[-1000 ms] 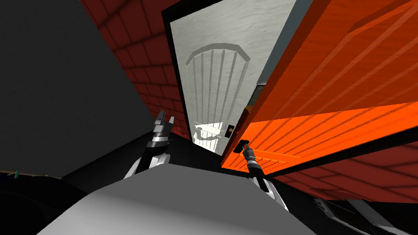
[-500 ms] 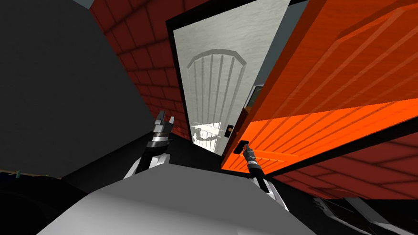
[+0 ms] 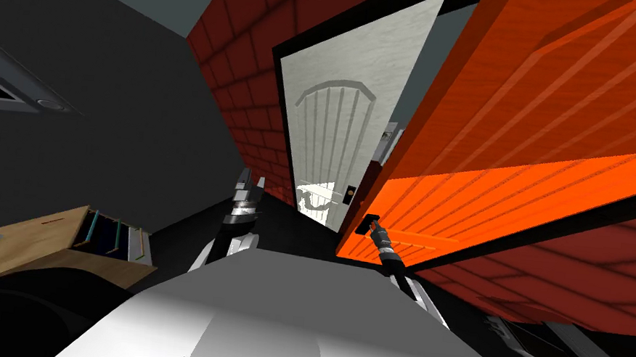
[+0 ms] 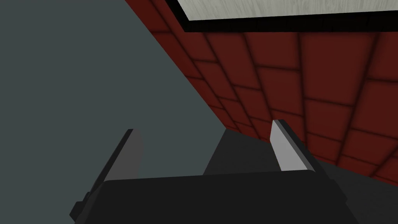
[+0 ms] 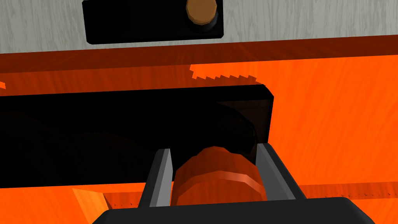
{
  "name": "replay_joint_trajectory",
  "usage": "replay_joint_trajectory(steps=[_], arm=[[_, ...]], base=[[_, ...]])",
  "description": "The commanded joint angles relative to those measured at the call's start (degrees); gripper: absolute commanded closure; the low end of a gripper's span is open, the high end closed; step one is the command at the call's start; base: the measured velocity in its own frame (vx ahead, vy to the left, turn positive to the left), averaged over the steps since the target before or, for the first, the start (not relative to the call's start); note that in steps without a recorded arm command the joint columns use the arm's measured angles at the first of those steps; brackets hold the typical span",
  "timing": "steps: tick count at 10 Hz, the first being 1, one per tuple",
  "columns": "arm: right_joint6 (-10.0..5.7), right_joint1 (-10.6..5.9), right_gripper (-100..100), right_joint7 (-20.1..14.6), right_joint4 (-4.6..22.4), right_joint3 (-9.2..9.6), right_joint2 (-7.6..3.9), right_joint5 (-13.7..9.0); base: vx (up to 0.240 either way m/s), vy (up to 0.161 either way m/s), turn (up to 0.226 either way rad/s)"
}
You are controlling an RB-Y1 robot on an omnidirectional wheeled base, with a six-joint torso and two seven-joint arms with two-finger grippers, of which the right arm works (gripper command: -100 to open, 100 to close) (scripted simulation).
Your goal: Pull the door open
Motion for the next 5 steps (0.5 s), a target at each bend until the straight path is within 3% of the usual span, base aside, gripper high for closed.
replay_joint_trajectory(steps=[1,5], arm=[[-1.55,1.0,100,-1.21,0.16,0.45,-1.29,0.15],[-4.91,3.09,100,-4.17,0.09,1.91,-4.4,0.5]], base=[[-0.255,-0.123,0.22],[-0.234,-0.108,0.192]])
